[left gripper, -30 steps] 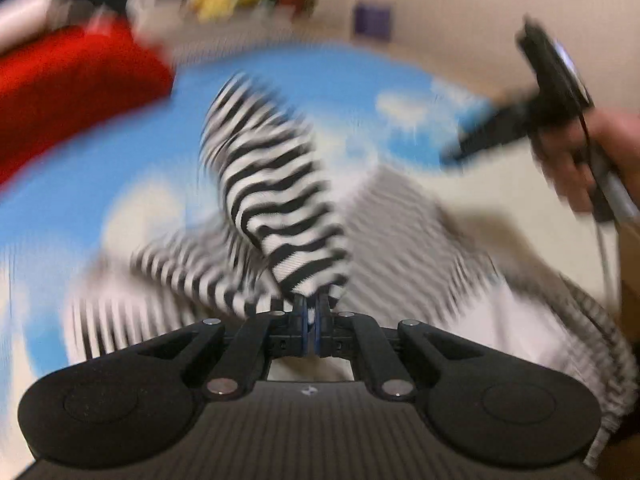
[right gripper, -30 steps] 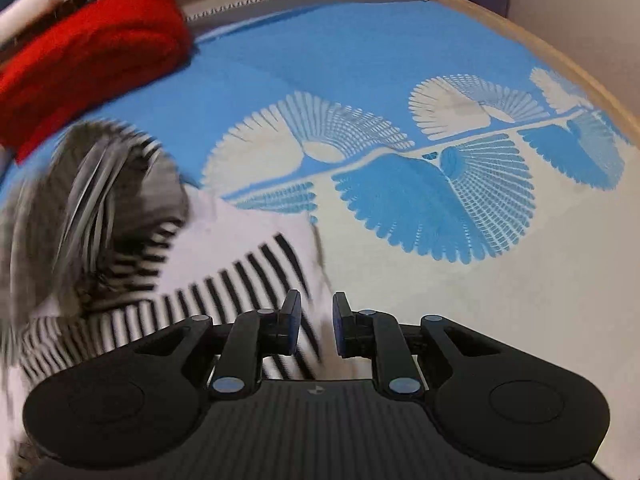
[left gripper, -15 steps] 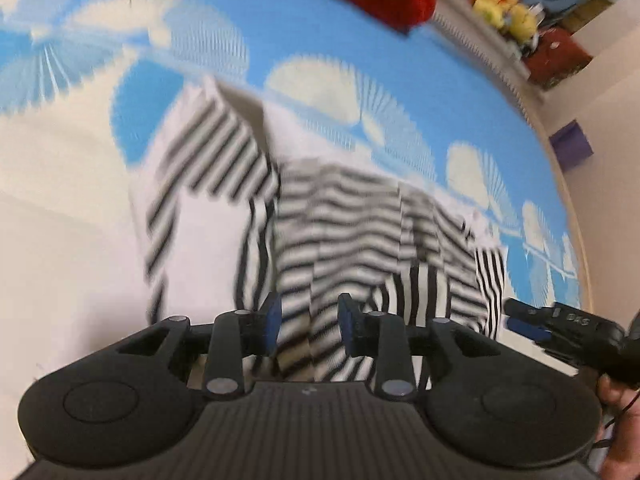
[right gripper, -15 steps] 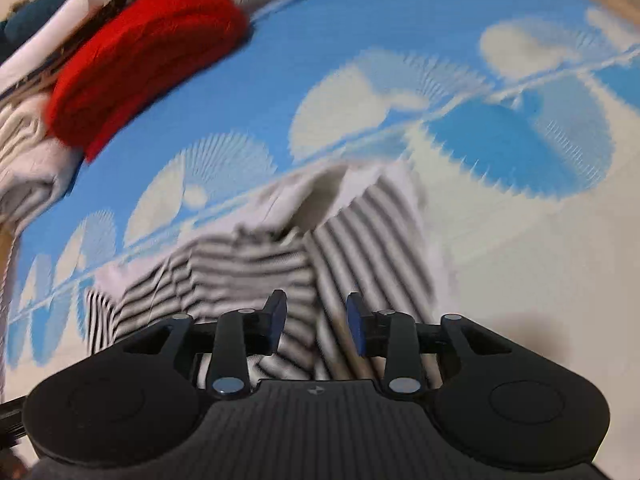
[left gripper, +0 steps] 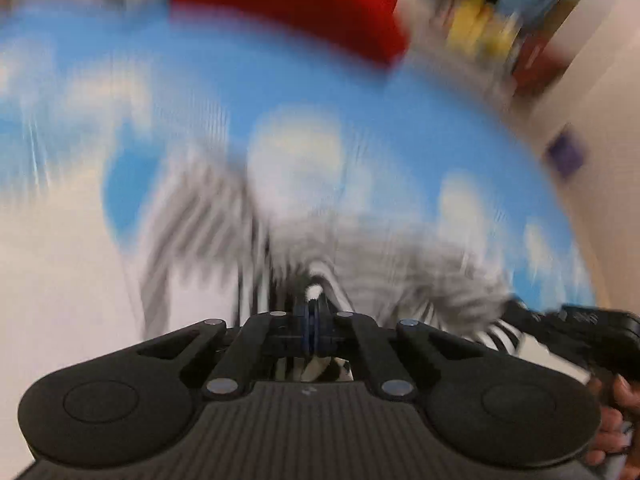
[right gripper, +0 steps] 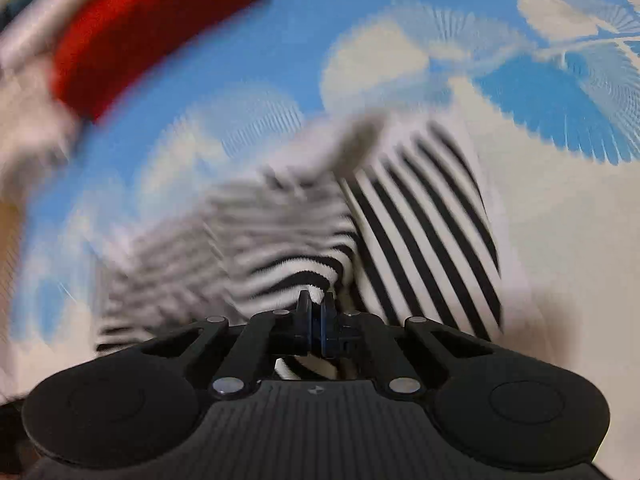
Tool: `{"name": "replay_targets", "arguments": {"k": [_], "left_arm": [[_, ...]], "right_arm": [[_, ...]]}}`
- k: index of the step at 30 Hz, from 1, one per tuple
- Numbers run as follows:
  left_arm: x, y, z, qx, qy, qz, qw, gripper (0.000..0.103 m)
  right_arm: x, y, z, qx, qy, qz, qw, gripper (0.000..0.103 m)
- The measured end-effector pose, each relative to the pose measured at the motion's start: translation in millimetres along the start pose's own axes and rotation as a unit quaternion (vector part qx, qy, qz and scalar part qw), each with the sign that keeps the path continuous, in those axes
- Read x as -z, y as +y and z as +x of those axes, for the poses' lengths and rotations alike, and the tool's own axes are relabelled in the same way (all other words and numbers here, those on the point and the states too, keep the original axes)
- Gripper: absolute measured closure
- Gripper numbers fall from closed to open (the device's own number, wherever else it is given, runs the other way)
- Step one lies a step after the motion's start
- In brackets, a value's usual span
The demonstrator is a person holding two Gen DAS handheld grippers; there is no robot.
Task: Fold small clothes
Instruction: 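Grasp the striped hem with both grippers and fold it toward the hood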
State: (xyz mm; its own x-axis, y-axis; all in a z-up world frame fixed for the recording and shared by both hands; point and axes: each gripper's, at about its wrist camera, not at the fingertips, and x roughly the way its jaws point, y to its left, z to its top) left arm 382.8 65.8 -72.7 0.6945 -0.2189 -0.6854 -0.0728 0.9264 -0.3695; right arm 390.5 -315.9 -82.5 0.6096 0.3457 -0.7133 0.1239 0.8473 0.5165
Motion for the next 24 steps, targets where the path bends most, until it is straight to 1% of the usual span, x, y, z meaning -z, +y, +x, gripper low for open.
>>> {"name": "replay_targets", "arguments": {"k": [1, 2, 3, 4, 5, 6, 7, 8, 9, 10, 11, 12, 13, 14, 15, 16, 17, 18, 20, 21, 22, 23, 24], "left_arm": [[-7.5, 2.0, -16.8, 0.015, -0.054, -0.002, 0.9984, 0.101], [-12.2, 5.8, -29.8, 0.025, -0.093, -0.008, 0.9953, 0.101], [-14.1, 9.9, -35.9, 0.033, -0.111, -0.015, 0.9931, 0.101], [-14.3, 16.0, -38.2, 0.037, -0.114, -0.025, 0.9924, 0.101], [-13.1, 22.4, -35.5, 0.038, -0.1, -0.036, 0.9936, 0.101], [-10.5, 29.7, -27.0, 0.035, -0.066, -0.05, 0.9959, 0.101], [-5.5, 37.2, -13.8, 0.025, -0.015, -0.065, 0.9975, 0.101], [0.2, 43.5, -1.3, 0.012, 0.041, -0.073, 0.9964, 0.101], [10.1, 49.1, 17.3, -0.007, 0.12, -0.076, 0.9899, 0.101], [21.0, 53.7, 31.7, -0.024, 0.18, -0.075, 0.9805, 0.1], [30.3, 58.0, 40.0, -0.04, 0.212, -0.082, 0.9731, 0.098], [34.8, 62.9, 42.4, -0.046, 0.22, -0.1, 0.9692, 0.088], [34.4, 66.5, 42.3, -0.041, 0.219, -0.12, 0.9675, 0.083], [30.5, 69.8, 39.6, -0.03, 0.211, -0.138, 0.9672, 0.069], [24.8, 71.6, 34.7, -0.019, 0.194, -0.153, 0.9687, 0.055], [20.9, 72.2, 30.7, -0.012, 0.181, -0.162, 0.9701, 0.051], [18.4, 71.1, 28.9, -0.01, 0.173, -0.163, 0.9712, 0.049], [19.8, 69.2, 27.8, -0.009, 0.173, -0.159, 0.972, 0.049], [23.8, 67.0, 31.9, -0.018, 0.183, -0.147, 0.9718, 0.051], [27.2, 66.3, 35.0, -0.023, 0.191, -0.143, 0.971, 0.058], [27.5, 65.8, 38.8, -0.022, 0.197, -0.14, 0.9702, 0.068], [29.3, 66.0, 42.2, -0.015, 0.2, -0.137, 0.9701, 0.094], [29.3, 63.5, 41.7, -0.011, 0.192, -0.131, 0.9725, 0.098]], "right_arm": [[-4.8, 2.0, -14.8, -0.023, -0.046, 0.007, 0.999, 0.1], [-9.2, 3.2, -31.6, -0.04, -0.094, 0.009, 0.995, 0.1], [-11.6, 2.4, -43.9, -0.048, -0.127, 0.011, 0.991, 0.1], [-13.0, -0.7, -51.9, -0.05, -0.144, 0.016, 0.988, 0.1], [-14.1, -4.9, -54.1, -0.049, -0.143, 0.023, 0.988, 0.1], [-14.2, -9.8, -50.3, -0.042, -0.121, 0.026, 0.991, 0.1], [-13.2, -14.6, -42.7, -0.023, -0.084, 0.022, 0.996, 0.1], [-9.6, -19.1, -29.0, 0.011, -0.03, 0.013, 0.999, 0.1], [-1.2, -26.8, -9.1, 0.057, 0.045, 0.002, 0.997, 0.099], [7.8, -33.0, 6.4, 0.091, 0.094, 0.001, 0.991, 0.099], [16.2, -40.6, 15.9, 0.11, 0.123, 0.009, 0.986, 0.097], [20.8, -46.7, 20.0, 0.113, 0.133, 0.024, 0.984, 0.085], [20.7, -46.8, 20.4, 0.117, 0.131, 0.029, 0.984, 0.077], [19.1, -44.7, 18.5, 0.117, 0.122, 0.026, 0.985, 0.075], [17.4, -40.8, 14.9, 0.111, 0.11, 0.022, 0.987, 0.071], [14.6, -37.9, 12.6, 0.103, 0.103, 0.019, 0.989, 0.062], [15.6, -36.0, 11.4, 0.098, 0.104, 0.018, 0.99, 0.058], [16.0, -35.7, 13.3, 0.094, 0.11, 0.016, 0.989, 0.057], [19.6, -35.5, 21.9, 0.094, 0.129, 0.011, 0.987, 0.057], [20.0, -35.1, 26.1, 0.098, 0.134, 0.009, 0.986, 0.057], [21.9, -34.8, 28.9, 0.101, 0.138, 0.006, 0.985, 0.06], [20.3, -33.9, 30.2, 0.1, 0.135, 0.004, 0.986, 0.066], [17.9, -32.8, 29.1, 0.098, 0.128, 0.004, 0.987, 0.087]]}}
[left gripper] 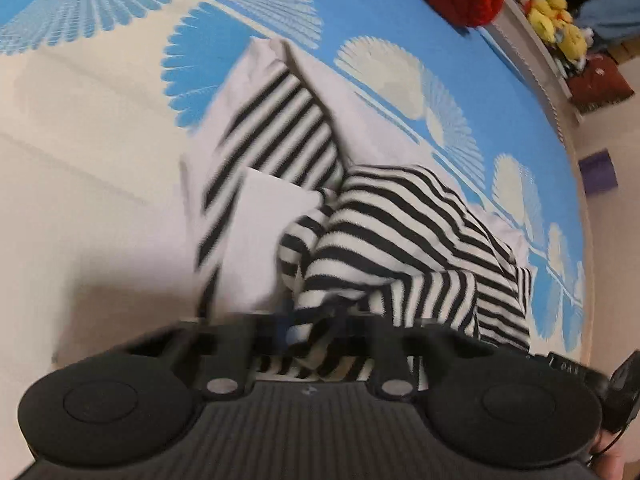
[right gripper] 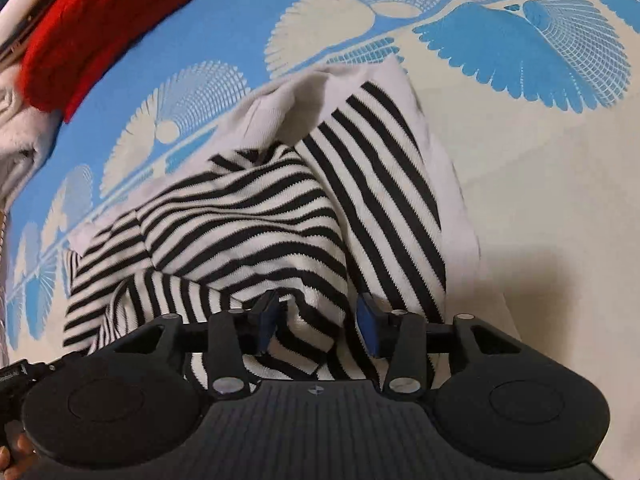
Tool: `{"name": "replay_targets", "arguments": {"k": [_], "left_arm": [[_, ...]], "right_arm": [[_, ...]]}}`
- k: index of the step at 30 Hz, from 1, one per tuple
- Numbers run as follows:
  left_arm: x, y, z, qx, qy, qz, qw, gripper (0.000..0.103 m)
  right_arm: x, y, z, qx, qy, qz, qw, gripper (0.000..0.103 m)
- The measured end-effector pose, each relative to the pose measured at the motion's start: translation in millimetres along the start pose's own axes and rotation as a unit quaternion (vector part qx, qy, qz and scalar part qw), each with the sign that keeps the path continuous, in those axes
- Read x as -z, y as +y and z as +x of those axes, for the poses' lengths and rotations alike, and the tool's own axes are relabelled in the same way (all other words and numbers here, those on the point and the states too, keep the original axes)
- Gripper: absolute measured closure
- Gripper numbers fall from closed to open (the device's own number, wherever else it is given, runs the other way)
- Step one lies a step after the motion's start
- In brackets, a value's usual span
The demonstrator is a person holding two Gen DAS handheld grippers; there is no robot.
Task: Fold small clothes
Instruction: 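Grasp the striped hem with both grippers and fold it toward the hood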
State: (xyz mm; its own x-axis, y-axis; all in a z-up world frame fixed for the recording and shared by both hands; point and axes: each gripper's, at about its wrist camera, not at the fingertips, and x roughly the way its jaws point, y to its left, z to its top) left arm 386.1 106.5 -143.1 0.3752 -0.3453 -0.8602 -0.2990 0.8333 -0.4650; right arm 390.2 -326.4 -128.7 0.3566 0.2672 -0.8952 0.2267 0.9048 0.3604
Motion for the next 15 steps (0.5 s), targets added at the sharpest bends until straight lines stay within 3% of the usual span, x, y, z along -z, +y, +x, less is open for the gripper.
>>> {"name": "replay_targets", "arguments": {"k": [1, 4, 6, 7, 9, 11, 12, 13, 15], "left_arm": [[0.4, -4.4, -6.6, 0.005, -0.023, 0.011, 0.9997, 0.098], [-3.8, -20.4, -36.3, 0.042, -0.097, 0.05, 0.9932, 0.099], [-5.1, -24.5, -51.6, 0.059, -0.122, 0.056, 0.9892, 0.099], [-4.9, -23.1, -51.8, 0.049, -0.116, 0.057, 0.9904, 0.098], [-1.8, -17.6, -32.6, -0.006, -0.062, 0.057, 0.9964, 0.097], [4.4, -4.6, -3.2, -0.049, 0.018, 0.027, 0.9982, 0.091], [4.7, -0.1, 2.0, -0.051, 0.034, 0.014, 0.998, 0.091], [4.1, 0.5, -1.6, -0.046, 0.028, 0.008, 0.9985, 0.091], [-0.5, -9.6, -23.6, -0.043, -0.022, 0.031, 0.9984, 0.086]], "right_arm": [[-2.0, 0.9, -7.7, -0.012, -0.02, 0.007, 1.0, 0.096], [-8.1, 9.7, -41.9, -0.079, -0.102, 0.002, 0.992, 0.097], [-9.4, 13.7, -55.5, -0.084, -0.127, -0.015, 0.988, 0.097], [-9.4, 12.7, -53.0, -0.069, -0.118, -0.019, 0.99, 0.097], [-6.5, 5.1, -30.2, -0.023, -0.057, -0.014, 0.998, 0.095], [-1.0, -2.7, -3.6, 0.031, 0.012, -0.01, 0.999, 0.085], [1.6, -4.8, -1.3, 0.048, 0.014, -0.002, 0.999, 0.074], [1.6, -3.8, -7.5, 0.056, -0.002, 0.003, 0.998, 0.063], [-1.8, 8.4, -25.0, 0.052, -0.045, -0.024, 0.997, 0.061]]}}
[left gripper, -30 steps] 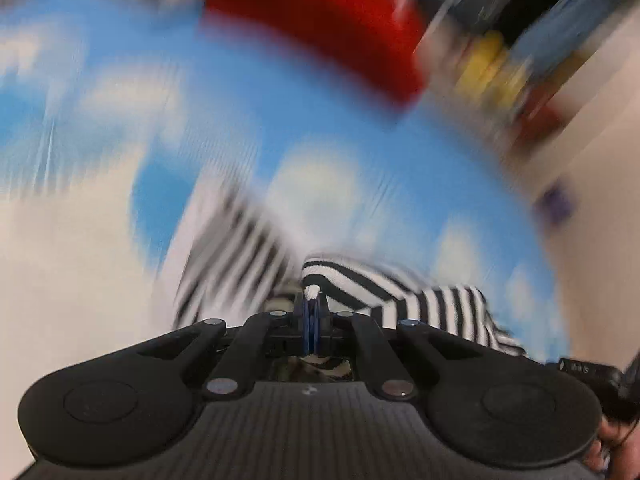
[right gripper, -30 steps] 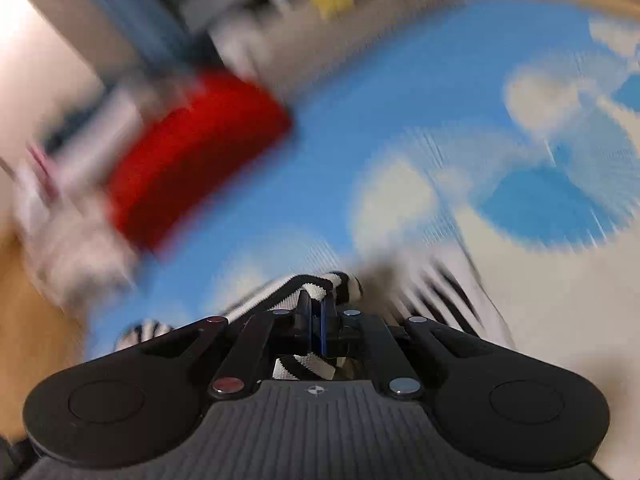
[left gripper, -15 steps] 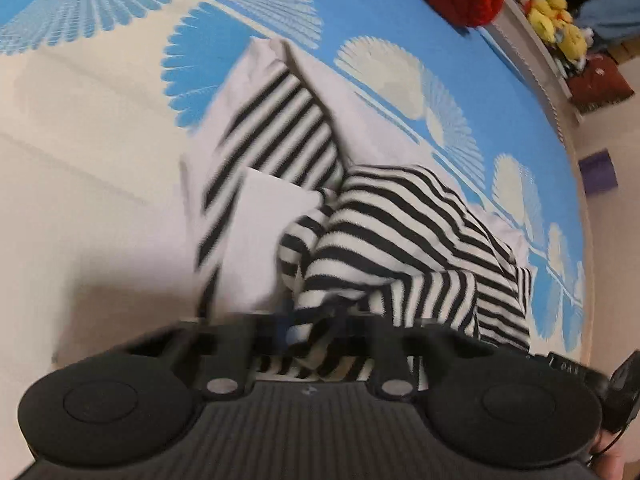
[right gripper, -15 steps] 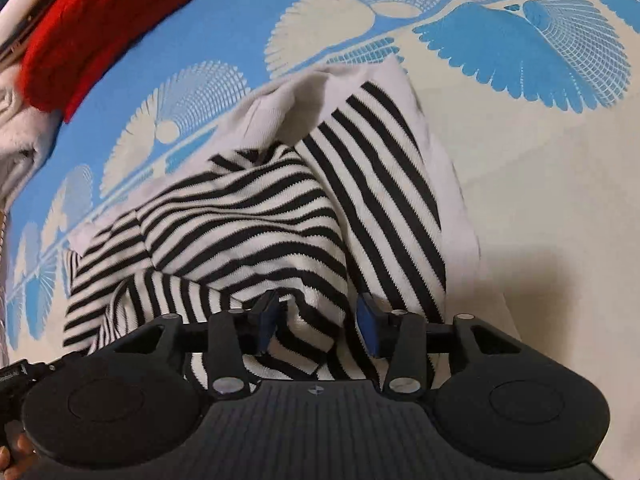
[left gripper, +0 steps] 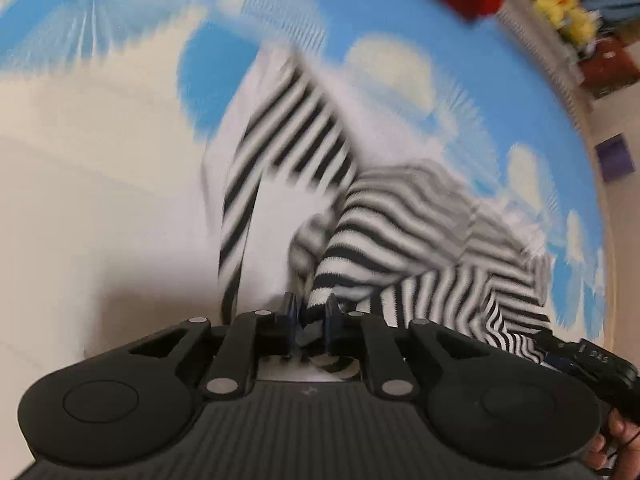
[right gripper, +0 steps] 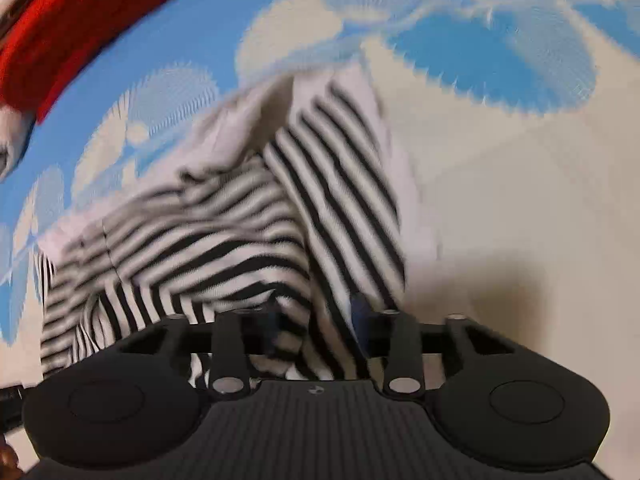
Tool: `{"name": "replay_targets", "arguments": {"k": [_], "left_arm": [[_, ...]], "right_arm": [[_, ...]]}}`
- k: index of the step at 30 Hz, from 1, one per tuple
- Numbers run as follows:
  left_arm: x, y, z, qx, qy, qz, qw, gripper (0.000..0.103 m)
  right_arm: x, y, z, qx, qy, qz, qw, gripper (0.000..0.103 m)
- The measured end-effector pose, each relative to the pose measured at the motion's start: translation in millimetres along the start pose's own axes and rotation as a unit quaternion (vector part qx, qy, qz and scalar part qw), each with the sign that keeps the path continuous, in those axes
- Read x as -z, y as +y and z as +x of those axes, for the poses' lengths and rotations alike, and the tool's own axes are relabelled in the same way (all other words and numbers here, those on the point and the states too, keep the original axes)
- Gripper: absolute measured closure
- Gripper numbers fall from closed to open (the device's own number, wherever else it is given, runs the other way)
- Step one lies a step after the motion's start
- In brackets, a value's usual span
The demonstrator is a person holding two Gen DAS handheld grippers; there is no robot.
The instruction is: Fold small clothes
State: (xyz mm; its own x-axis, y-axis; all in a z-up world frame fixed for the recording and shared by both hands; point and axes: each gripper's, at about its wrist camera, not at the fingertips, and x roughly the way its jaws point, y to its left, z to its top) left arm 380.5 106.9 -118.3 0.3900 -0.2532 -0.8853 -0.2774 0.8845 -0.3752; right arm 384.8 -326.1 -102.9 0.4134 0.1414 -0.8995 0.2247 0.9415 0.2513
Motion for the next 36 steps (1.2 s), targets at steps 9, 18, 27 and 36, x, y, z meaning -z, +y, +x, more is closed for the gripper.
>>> {"name": "replay_targets", "arguments": {"k": [9, 18, 27, 36], "left_arm": [[10.0, -29.6, -22.5, 0.036, -0.067, 0.099, 0.9921, 0.082], [12.8, -24.3, 4.2, -0.014, -0.024, 0.095, 0.9951, 0.096], [28.7, -20.3, -38.9, 0.007, -0.038, 0.082, 0.9959, 0.087], [105.8, 8.5, -149.6, 0.029, -0.095, 0.115, 0.9884, 0.087]], "right_arm": [[3.5, 24.0, -16.4, -0.087, -0.055, -0.058, 0.993, 0.058], [10.2, 25.4, 17.3, -0.048, 0.005, -0.071, 0.996, 0.06], [15.3, 19.1, -49.1, -0.072, -0.087, -0.064, 0.992, 0.062], [79.4, -36.2, -168.1, -0.09, -0.171, -0.077, 0.978, 0.06]]}}
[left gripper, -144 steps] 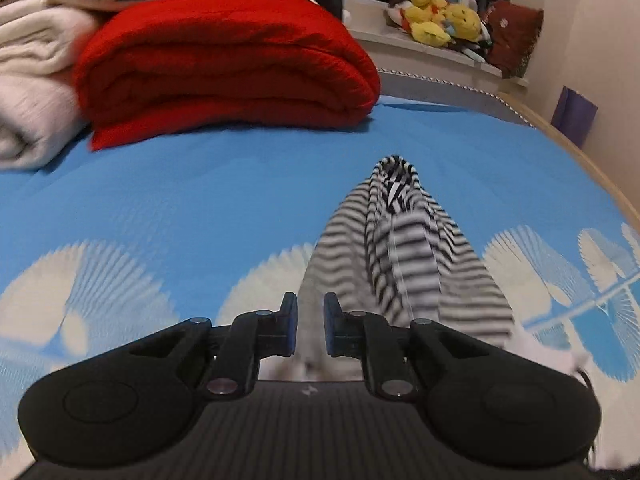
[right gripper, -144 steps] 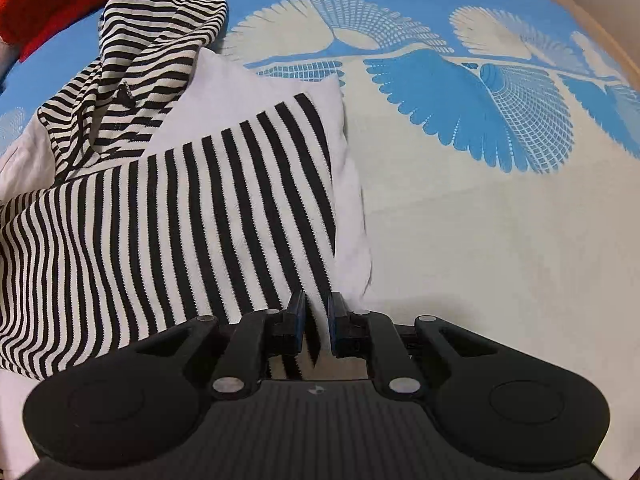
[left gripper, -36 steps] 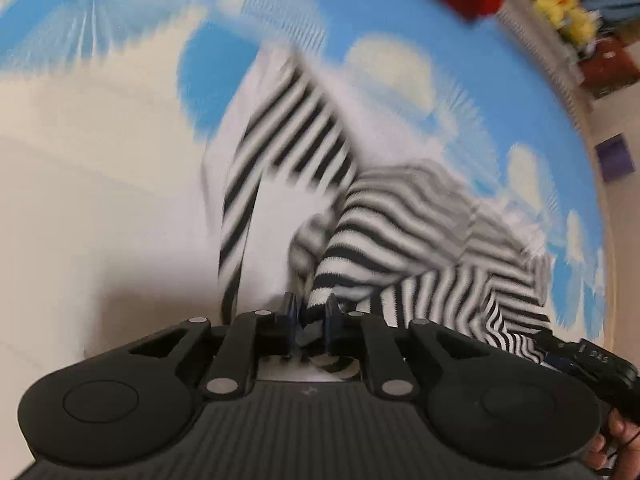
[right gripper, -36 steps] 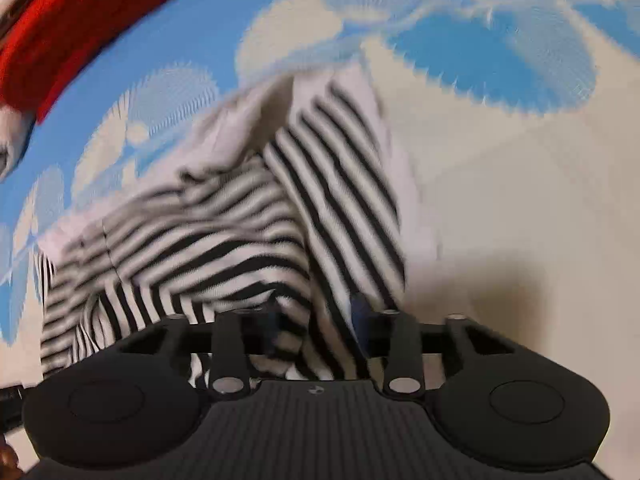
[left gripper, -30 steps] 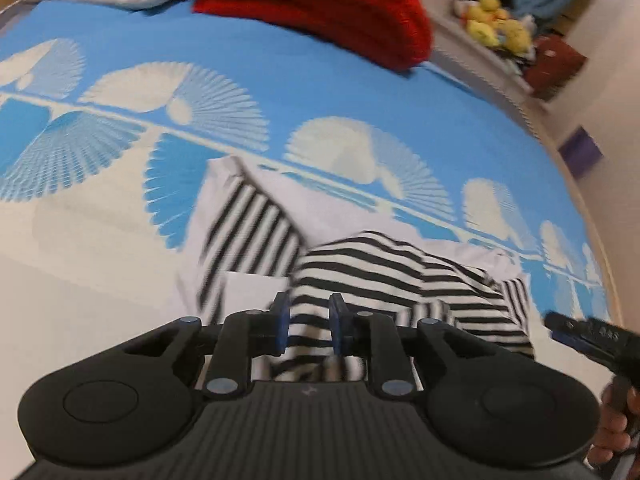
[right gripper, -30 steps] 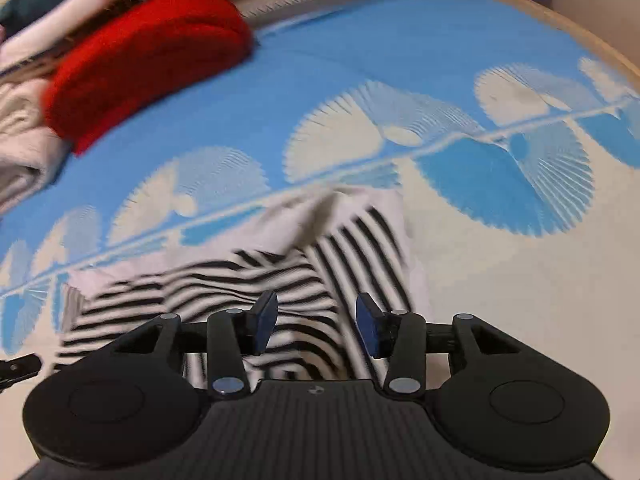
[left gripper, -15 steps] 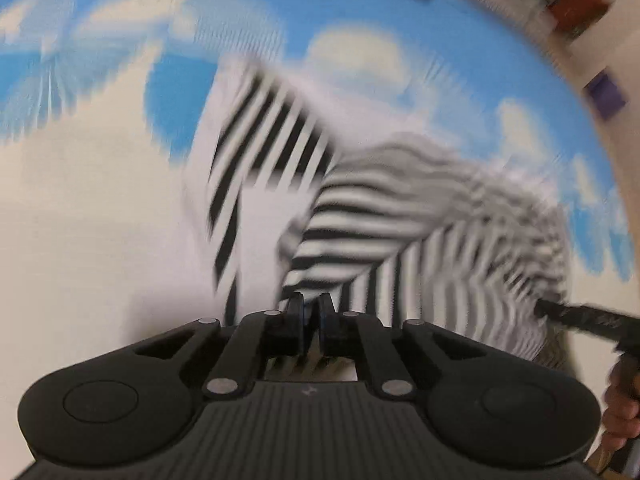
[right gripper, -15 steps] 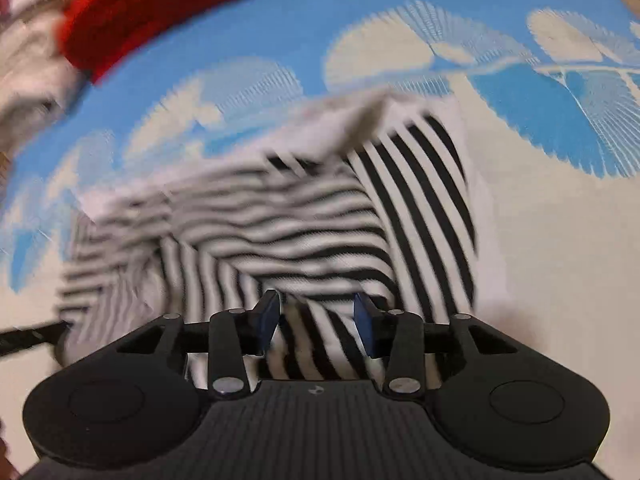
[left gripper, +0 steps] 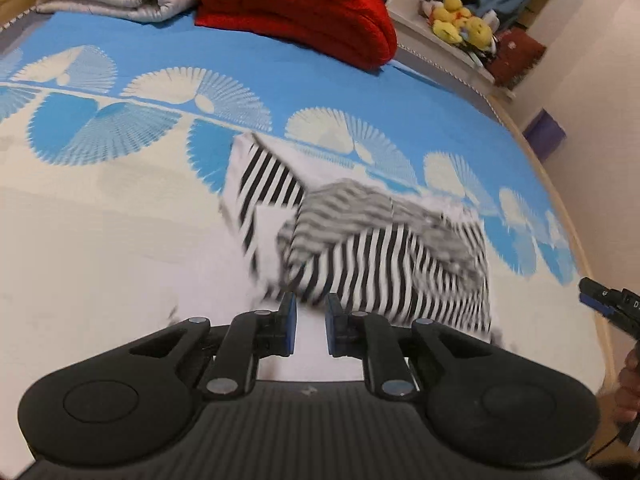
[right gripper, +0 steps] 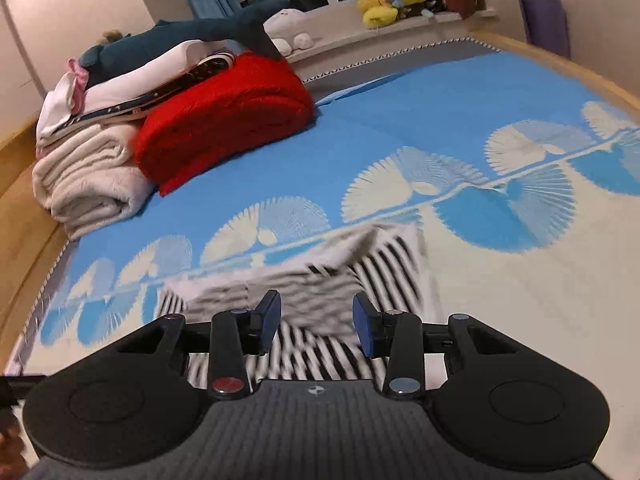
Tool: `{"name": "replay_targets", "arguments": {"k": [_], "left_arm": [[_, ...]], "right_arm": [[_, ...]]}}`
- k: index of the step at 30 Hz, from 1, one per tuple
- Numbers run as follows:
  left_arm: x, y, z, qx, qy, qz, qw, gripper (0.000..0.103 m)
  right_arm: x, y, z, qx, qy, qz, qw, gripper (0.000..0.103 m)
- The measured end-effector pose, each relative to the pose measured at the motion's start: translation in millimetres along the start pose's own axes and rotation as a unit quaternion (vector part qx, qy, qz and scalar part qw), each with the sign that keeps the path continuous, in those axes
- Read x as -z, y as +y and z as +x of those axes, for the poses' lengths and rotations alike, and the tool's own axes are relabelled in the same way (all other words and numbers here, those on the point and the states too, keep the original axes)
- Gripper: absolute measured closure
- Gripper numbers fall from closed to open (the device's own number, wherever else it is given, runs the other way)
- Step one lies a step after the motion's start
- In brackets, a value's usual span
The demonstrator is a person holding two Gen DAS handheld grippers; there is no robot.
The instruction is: Fold small clothes
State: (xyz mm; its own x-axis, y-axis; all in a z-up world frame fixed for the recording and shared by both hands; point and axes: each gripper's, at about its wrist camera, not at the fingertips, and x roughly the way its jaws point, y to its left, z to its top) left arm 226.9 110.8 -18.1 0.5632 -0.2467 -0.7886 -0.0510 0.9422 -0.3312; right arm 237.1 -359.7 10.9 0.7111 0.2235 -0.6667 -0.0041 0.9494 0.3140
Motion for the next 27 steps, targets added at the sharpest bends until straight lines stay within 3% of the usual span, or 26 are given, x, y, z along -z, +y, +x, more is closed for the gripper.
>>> {"name": "replay_targets", "arguments": {"k": [5, 7, 8, 9, 11, 14, 17, 21, 27], "left_arm": [[59.5, 26.3, -22.6, -0.019, 0.015, 0.011, 0.9996, 0.087], [75.2, 39.3, -17.2, -0.039, 0.039, -0.022, 0.9982, 0.086], [79.8, 44.2, -20.0, -0.025, 0.034, -0.033, 0.9986, 0.086], [84.3, 47.8, -21.7, -0.018, 0.03, -0.038, 0.9987, 0.086], [96.2, 55.5, -20.4, -0.043, 0.032, -0.039, 0.9978, 0.086], [114.7, 78.1, -8.3, -0.05, 0.06, -0.093, 0.9926, 0.086], [123.1, 85.6, -2.1, -0.055, 0.076, -0.112, 0.9893, 0.082], [123.9, 89.5, -0.8, -0.061, 0.068, -0.122, 0.9883, 0.061], [127.3, 83.3, 16.2, -0.079, 0.093, -0.114, 0.986, 0.057]], "right_arm": [[54.4, -38.5, -34.5, 0.031, 0.037, 0.012, 0.999, 0.061], [78.0, -48.9, -39.3, 0.054, 0.047, 0.021, 0.997, 0.072], [87.1, -54.7, -38.6, 0.068, 0.062, 0.034, 0.995, 0.074], [92.0, -57.6, -38.0, 0.071, 0.073, 0.048, 0.994, 0.074], [99.3, -61.8, -40.7, 0.057, 0.073, 0.058, 0.994, 0.074], [118.3, -67.9, -36.2, 0.09, 0.086, 0.024, 0.992, 0.074], [134.9, -78.4, -25.2, 0.1, 0.124, 0.063, 0.985, 0.073], [143.9, -71.7, -19.2, 0.123, 0.136, 0.041, 0.982, 0.052], [154.9, -68.4, -6.1, 0.149, 0.173, 0.022, 0.973, 0.051]]}}
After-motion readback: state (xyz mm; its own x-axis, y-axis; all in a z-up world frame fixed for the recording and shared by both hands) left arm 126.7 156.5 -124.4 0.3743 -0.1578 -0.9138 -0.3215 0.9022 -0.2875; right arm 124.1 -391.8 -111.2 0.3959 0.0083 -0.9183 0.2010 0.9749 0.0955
